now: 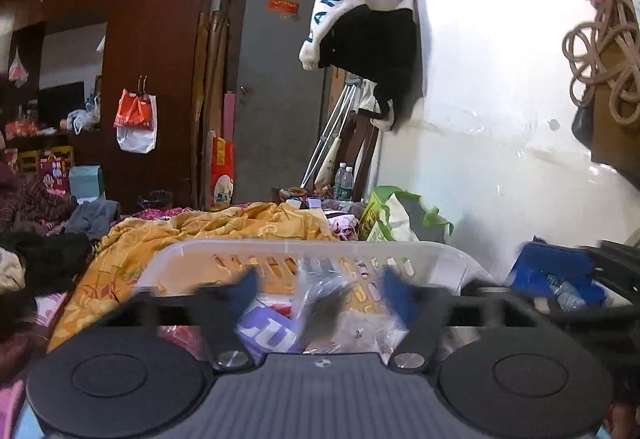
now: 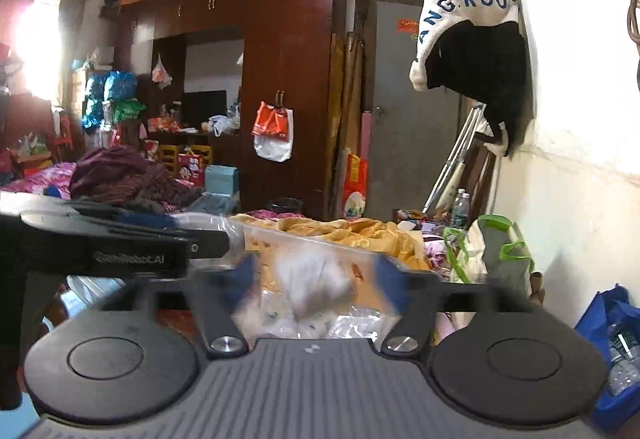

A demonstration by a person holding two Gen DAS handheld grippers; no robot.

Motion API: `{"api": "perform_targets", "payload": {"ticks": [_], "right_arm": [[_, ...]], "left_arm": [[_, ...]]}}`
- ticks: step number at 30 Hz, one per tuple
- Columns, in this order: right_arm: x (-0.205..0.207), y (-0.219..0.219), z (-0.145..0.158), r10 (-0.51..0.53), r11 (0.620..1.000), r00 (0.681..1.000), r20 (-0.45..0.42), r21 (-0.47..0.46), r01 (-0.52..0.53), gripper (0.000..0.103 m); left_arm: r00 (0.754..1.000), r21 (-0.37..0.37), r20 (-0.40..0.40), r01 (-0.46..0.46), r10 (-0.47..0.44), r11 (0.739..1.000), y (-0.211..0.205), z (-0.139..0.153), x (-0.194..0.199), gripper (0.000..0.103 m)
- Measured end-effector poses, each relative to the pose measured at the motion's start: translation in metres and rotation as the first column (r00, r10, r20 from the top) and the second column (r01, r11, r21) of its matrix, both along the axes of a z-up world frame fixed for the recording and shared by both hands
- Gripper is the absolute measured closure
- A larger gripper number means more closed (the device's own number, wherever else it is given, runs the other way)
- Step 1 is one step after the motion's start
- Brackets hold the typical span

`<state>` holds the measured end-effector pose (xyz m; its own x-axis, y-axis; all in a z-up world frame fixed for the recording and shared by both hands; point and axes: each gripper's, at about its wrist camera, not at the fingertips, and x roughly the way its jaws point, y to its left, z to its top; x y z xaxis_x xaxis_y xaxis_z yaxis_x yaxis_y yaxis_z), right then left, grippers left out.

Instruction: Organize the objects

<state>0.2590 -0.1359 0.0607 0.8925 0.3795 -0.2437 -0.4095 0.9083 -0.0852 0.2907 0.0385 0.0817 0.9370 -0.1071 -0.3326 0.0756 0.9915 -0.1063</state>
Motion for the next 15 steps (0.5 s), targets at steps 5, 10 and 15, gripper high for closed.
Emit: {"api": "perform_targets", "payload": {"ticks": [5, 10, 15], "right_arm": [[-0.019, -0.02, 0.004, 0.02, 0.997, 0.999, 0.025, 0.069, -0.022, 0.0], [-0.034, -0.03, 0.004, -0.038, 0.998, 0.999, -0.022, 0.043, 0.039, 0.0], [-0.053, -0.036, -0.009, -0.105, 0.993, 0.993, -0.061, 0.044, 0.108, 0.0]], "left_arm": [[0.998, 0.008, 0.056, 0.034, -0.034, 0.999, 0.001, 0.001, -0.026, 0.02], [0.993, 0.016, 0.096, 0.067, -0.069, 0.998, 0.002, -0.001, -0.063, 0.0], [0.991, 0.0, 0.088, 0.099, -0.098, 0.995, 0.005, -0.013, -0.094, 0.0]]}}
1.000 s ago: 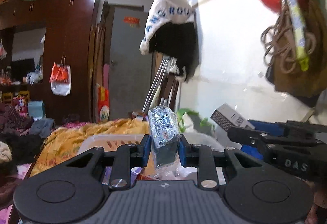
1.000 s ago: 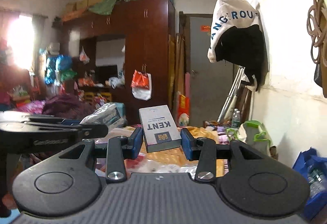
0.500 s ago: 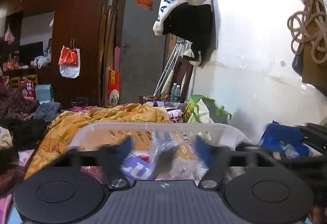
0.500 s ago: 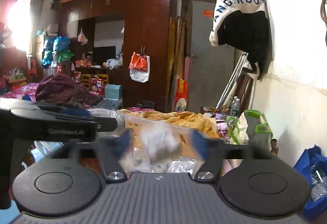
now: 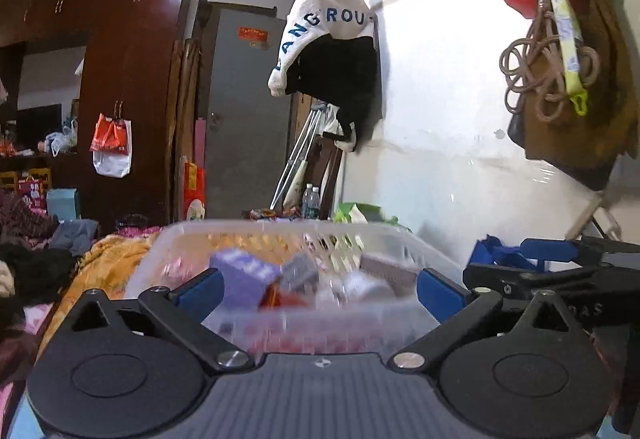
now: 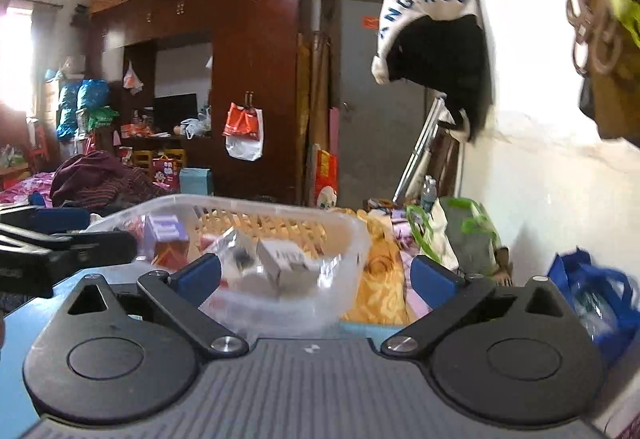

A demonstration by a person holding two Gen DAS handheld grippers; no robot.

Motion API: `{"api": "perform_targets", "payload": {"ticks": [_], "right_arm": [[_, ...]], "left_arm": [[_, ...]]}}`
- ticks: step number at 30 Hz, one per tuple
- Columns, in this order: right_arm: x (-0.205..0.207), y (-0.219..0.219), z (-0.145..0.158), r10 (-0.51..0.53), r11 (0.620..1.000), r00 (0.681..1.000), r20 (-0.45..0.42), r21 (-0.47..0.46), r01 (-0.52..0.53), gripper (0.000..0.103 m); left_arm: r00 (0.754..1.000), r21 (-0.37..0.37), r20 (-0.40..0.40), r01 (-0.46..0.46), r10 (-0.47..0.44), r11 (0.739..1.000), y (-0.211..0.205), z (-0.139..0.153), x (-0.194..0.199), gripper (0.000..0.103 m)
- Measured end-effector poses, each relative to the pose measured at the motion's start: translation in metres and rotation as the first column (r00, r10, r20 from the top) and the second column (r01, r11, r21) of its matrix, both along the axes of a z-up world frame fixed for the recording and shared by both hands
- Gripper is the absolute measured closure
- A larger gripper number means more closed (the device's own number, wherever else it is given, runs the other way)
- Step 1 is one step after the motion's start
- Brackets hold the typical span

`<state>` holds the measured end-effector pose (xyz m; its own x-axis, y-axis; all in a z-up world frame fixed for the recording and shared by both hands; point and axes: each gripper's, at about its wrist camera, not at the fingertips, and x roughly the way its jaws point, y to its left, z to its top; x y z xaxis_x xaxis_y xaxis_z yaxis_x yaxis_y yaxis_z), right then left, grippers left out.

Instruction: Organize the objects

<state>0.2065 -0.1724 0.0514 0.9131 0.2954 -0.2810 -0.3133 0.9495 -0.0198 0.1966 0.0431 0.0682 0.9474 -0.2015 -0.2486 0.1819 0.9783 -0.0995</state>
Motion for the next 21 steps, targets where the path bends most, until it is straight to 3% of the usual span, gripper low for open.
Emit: {"api": "perform_targets", "payload": {"ticks": [4, 9, 12, 21], "right_arm": [[-0.012, 0.0, -0.014, -0.052, 0.999, 0.998, -0.038, -0.01, 0.052, 0.0], [-0.01, 0.004, -0.02, 0.016, 1.0, 0.996, -0.087, 0.024, -0.014, 0.0], [-0.005, 0.01, -0.016, -0.001, 1.0, 0.997, -0.075, -0.012, 0.0, 0.0], [-0.004, 0.012, -0.007, -0.013, 1.0, 0.998, -0.059, -0.009, 0.012, 0.0]], "left_arm": [[1.0, 0.003, 0.013, -0.009, 0.009, 1.0, 0.007, -0.012, -0.018, 0.0], [0.996, 0.025, -0.032, -0.083, 0.083, 0.996, 0.021, -0.028, -0.011, 0.0], [0.994, 0.012, -0.061, -0.092, 0.092, 0.996, 0.027, -0.032, -0.003, 0.0], [0.989, 0.072, -0.073, -0.126, 0.131, 0.989, 0.018, -0.024, -0.004, 0.0]]}}
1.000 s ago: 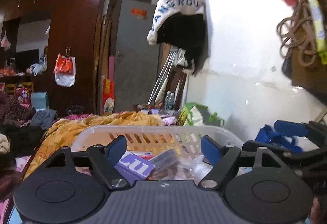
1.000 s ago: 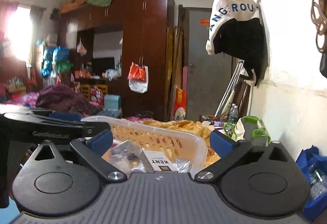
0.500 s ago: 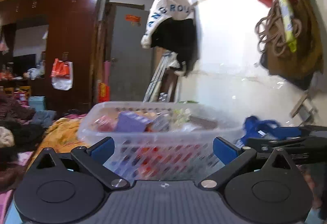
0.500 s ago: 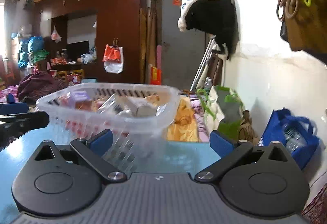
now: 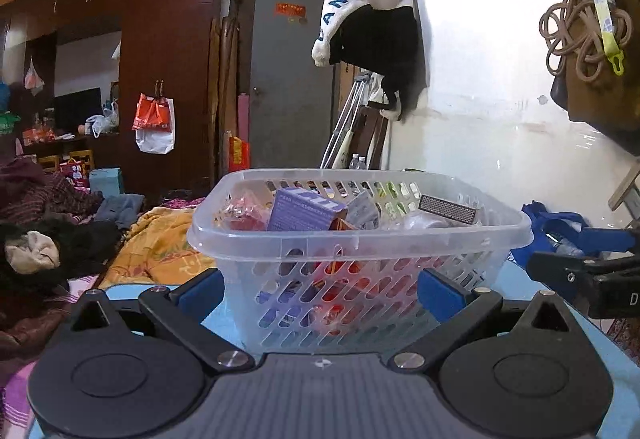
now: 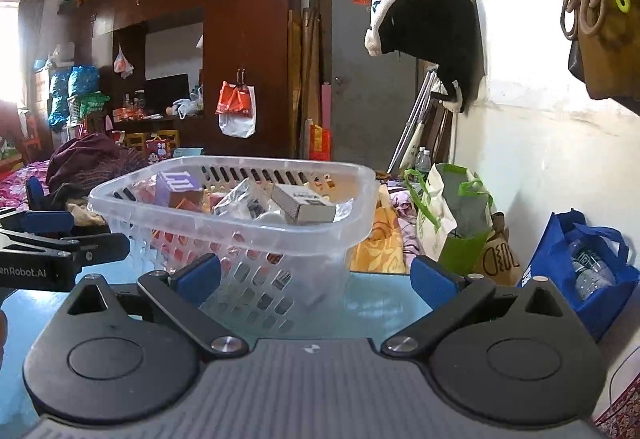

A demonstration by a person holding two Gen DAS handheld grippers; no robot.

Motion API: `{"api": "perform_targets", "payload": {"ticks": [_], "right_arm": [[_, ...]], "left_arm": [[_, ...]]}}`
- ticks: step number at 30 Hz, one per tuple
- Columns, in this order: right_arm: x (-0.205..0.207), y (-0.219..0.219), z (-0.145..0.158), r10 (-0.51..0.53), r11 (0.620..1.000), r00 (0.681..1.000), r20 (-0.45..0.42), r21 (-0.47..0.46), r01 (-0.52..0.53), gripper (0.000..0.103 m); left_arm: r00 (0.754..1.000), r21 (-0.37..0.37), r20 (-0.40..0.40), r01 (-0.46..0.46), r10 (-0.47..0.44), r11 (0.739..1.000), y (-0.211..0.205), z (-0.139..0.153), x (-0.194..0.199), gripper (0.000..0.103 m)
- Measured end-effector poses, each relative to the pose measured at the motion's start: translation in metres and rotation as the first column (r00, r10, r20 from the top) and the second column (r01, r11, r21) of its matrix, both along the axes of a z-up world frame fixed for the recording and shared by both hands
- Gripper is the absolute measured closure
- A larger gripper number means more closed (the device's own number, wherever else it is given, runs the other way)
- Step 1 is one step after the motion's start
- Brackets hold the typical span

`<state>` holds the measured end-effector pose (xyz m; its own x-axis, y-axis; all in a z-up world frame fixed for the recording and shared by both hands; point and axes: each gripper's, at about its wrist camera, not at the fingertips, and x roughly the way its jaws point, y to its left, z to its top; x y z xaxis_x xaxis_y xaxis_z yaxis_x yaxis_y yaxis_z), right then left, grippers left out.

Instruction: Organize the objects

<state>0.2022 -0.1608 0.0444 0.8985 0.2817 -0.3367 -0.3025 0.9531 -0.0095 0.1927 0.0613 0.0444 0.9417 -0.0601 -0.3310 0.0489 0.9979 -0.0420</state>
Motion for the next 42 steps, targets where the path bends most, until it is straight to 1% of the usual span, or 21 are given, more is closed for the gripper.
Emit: {"api": "perform_targets", "payload": {"ticks": [8, 11, 15, 22, 38, 42], "right_arm": [[0.006, 0.0, -0.001, -0.003, 1.0, 1.0, -0.022, -0.002, 0.003, 0.0], [0.008, -0.001, -0.003, -0.011, 1.0, 0.999, -0.035, 0.011, 0.011, 0.0], [0.009, -0.002, -0.005, -0.01, 1.0, 0.999, -0.046, 0.011, 0.01, 0.0], [0.006, -0.003, -0.003, -0.01, 1.0, 0.999, -0.038, 0.014, 0.011, 0.0], [0.007, -0.008, -0.001, -0.012, 0.999, 0.999, -0.036, 0.031, 0.013, 0.0], [0.007, -0.012, 0.0, -0.013, 0.999, 0.999, -0.037, 0.036, 0.014, 0.0]], "left_arm": [[1.0, 0.015, 0.0, 0.013, -0.013, 1.0, -0.015, 0.014, 0.002, 0.0], [1.0, 0.022, -0.009, 0.002, -0.002, 1.0, -0.022, 0.018, 0.006, 0.0], [1.0, 0.038, -0.012, -0.001, 0.001, 0.999, -0.029, 0.019, 0.005, 0.0], [1.0, 0.058, -0.016, -0.001, 0.002, 0.998, -0.039, 0.02, 0.005, 0.0], [0.999, 0.05, -0.032, -0.026, 0.027, 0.998, -0.036, 0.021, 0.007, 0.0], [0.999, 0.037, -0.032, -0.028, 0.029, 0.999, -0.032, 0.021, 0.006, 0.0]]}}
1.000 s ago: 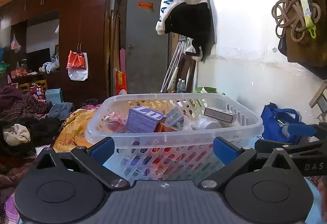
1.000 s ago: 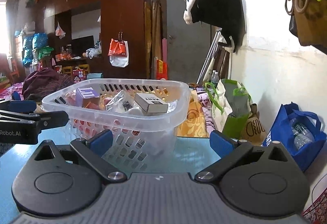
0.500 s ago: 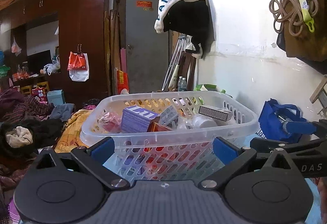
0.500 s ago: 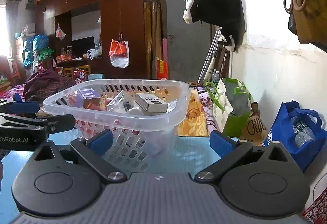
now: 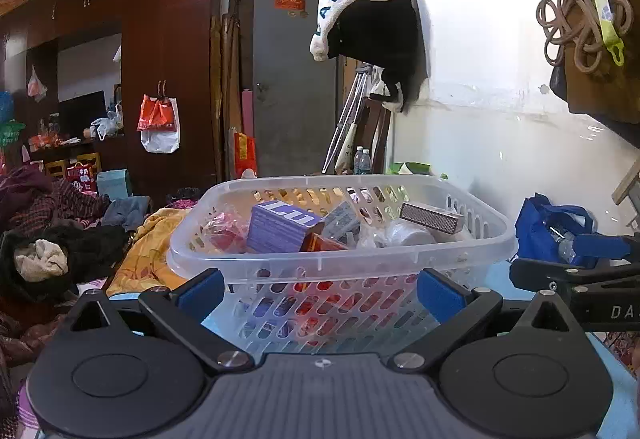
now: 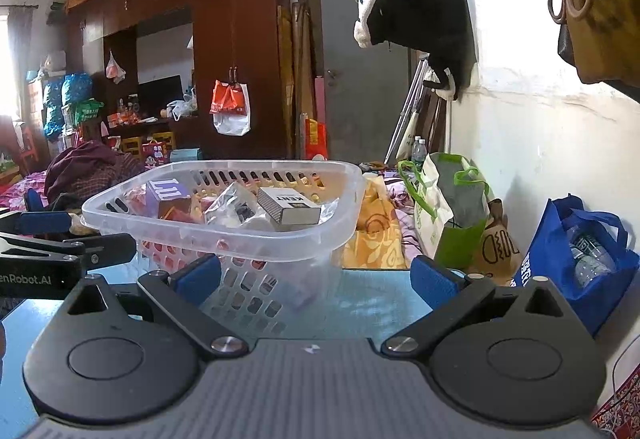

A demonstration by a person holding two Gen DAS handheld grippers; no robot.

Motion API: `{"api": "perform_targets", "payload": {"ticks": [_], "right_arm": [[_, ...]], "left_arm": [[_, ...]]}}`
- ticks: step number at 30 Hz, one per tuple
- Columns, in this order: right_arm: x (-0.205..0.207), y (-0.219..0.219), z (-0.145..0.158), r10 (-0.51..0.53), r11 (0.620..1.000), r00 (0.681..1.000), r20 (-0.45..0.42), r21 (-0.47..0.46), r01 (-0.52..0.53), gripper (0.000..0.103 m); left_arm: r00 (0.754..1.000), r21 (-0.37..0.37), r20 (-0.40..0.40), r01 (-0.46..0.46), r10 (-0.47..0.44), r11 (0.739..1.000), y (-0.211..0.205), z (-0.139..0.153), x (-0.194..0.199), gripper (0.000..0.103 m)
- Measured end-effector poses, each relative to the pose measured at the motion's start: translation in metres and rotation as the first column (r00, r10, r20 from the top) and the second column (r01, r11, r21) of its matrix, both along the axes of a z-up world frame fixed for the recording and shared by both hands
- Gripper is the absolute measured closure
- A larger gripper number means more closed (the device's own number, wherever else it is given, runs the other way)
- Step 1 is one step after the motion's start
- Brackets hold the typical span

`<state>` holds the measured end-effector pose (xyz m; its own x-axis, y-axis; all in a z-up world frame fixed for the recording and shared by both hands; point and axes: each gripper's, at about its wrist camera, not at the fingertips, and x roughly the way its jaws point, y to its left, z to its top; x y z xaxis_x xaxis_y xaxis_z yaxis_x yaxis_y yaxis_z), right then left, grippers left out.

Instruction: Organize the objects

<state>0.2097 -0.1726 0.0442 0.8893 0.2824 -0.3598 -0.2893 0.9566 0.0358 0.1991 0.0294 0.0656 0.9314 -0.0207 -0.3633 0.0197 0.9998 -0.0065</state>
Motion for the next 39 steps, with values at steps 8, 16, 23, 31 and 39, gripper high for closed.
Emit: {"api": "perform_targets", "payload": {"ticks": [8, 16, 23, 31, 39], "right_arm": [[0.0008, -0.0026, 0.0016, -0.006, 1.0, 1.0, 0.001, 0.006, 0.006, 0.0], [0.0017, -0.0038, 0.0006, 0.0, 1.0, 1.0, -0.005, 0.004, 0.0, 0.0], [0.0014, -0.0021, -0.0008, 0.003, 1.0, 1.0, -0.011, 0.0, -0.003, 0.0], [0.0009, -0.0019, -0.0008, 0.002, 1.0, 1.0, -0.012, 0.001, -0.002, 0.0], [0.0007, -0.0014, -0.0015, 0.004, 1.0, 1.0, -0.013, 0.001, -0.004, 0.0]], "left_arm": [[1.0, -0.011, 0.001, -0.002, 0.002, 1.0, 0.0032, 0.0016, -0.001, 0.0], [1.0, -0.008, -0.002, -0.007, 0.007, 1.0, 0.0044, 0.0019, -0.0009, 0.0], [1.0, -0.012, -0.005, -0.008, 0.008, 1.0, 0.0047, 0.0017, -0.0009, 0.0], [1.0, -0.018, -0.012, -0.01, 0.01, 1.0, 0.0056, 0.0, 0.0002, 0.0], [1.0, -0.004, -0.013, -0.001, 0.001, 1.0, 0.0004, -0.0012, -0.001, 0.0]]}}
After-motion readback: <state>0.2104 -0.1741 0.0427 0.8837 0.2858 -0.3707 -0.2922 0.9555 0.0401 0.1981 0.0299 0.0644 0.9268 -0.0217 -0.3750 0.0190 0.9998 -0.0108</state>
